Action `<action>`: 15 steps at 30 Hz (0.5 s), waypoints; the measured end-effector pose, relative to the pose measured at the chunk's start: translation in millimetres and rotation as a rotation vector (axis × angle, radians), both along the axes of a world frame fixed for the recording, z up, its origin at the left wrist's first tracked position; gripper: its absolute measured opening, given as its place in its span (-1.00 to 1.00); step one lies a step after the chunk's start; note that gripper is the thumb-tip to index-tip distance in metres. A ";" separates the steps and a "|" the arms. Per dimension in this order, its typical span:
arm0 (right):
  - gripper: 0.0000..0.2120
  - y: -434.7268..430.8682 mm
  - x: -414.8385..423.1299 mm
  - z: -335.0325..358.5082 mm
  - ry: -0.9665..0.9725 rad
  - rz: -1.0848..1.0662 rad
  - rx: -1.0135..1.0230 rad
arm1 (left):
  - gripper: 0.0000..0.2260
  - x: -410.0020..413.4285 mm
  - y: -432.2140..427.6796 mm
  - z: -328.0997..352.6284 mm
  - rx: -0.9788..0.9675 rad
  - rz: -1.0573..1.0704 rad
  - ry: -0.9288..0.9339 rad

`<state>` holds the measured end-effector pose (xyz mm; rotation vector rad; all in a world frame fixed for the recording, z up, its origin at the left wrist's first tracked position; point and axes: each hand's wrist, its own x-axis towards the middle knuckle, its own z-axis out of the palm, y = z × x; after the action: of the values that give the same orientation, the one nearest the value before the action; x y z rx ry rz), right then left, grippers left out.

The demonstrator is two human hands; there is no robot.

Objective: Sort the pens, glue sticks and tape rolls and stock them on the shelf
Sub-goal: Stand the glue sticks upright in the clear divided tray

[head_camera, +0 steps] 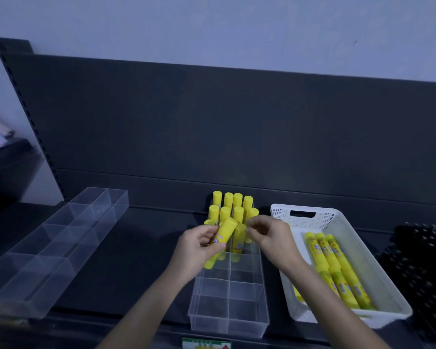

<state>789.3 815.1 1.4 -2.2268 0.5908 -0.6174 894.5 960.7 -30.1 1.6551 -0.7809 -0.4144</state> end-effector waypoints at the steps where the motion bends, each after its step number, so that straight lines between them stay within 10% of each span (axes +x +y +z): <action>1: -0.92 5.1 -4.1 4.3 -0.037 0.095 0.105 | -0.73 -3.4 -4.9 0.6 -0.012 -0.009 -0.003; 8: -0.91 1.9 -16.3 1.8 -0.103 0.118 0.351 | -0.71 -22.3 -23.0 0.6 0.044 -0.122 -0.048; 15: -0.89 -23.2 -8.9 -1.0 -0.073 -0.176 0.069 | -0.73 -8.6 -6.1 -20.4 0.571 -0.095 -0.590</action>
<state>780.4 791.9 0.4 -2.0931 0.7647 -0.7531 885.8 954.7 -50.5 2.3294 -1.2596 -0.2176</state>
